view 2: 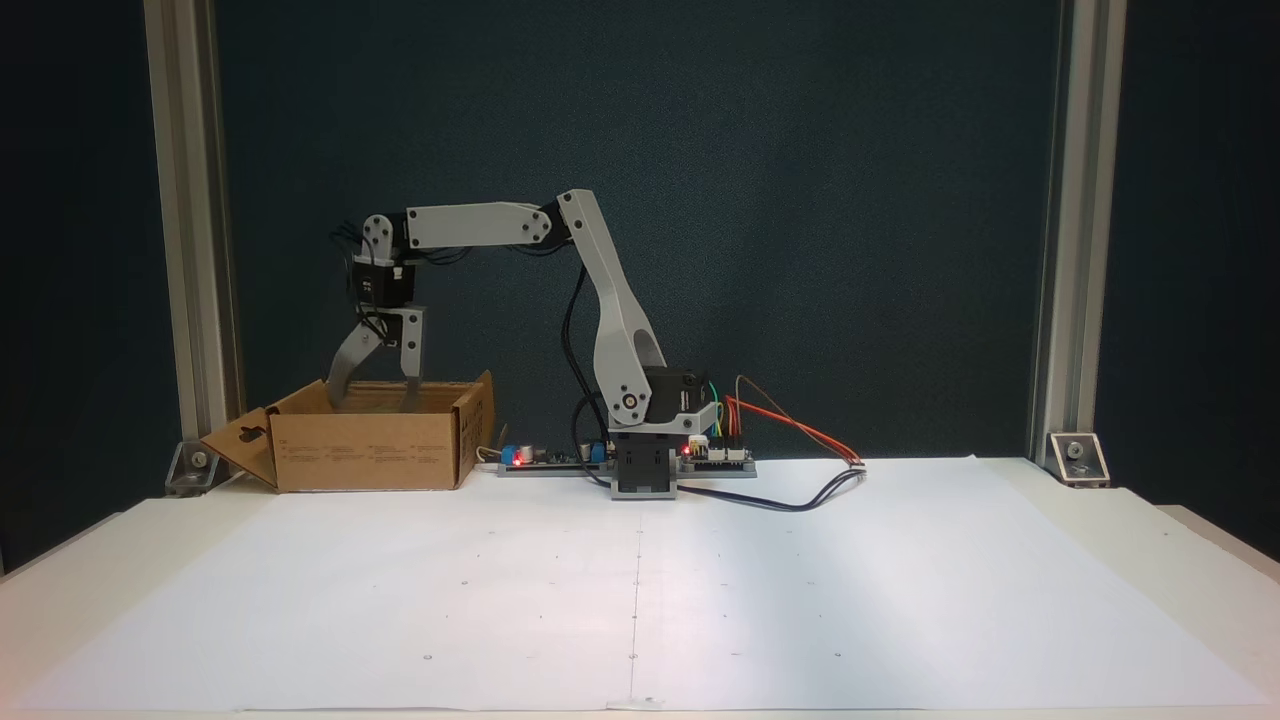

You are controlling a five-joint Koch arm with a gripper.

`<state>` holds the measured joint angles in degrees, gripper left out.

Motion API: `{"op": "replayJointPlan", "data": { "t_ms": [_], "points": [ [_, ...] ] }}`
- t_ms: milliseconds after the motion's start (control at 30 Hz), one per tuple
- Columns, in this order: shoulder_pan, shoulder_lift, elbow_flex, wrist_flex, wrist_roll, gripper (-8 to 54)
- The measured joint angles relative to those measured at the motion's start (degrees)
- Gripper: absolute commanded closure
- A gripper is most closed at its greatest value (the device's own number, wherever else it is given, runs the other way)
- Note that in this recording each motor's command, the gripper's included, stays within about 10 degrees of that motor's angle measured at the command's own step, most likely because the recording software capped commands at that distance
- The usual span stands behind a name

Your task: Grasp a green dice and put it in the bin.

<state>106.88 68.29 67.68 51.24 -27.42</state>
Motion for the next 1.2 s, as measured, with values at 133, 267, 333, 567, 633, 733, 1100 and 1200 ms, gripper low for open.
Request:
{"op": "replayJointPlan", "data": {
  "t_ms": [133,267,333,567,633,733,1100,1200],
  "points": [
    [0.1,0.8,0.0,0.1,0.0,1.8],
    [-5.3,9.5,0.1,1.4,3.9,1.5],
    [-12.1,15.0,0.0,1.5,8.7,1.4],
    [-40.7,26.6,0.0,1.7,25.7,0.6],
    [-49.2,27.6,0.0,1.7,28.8,0.6],
    [-61.4,28.7,0.0,1.6,32.1,0.7],
    [-106.4,31.9,12.0,-16.7,35.0,0.6],
    [-112.0,37.9,23.6,-24.6,35.0,0.5]
  ]
}}
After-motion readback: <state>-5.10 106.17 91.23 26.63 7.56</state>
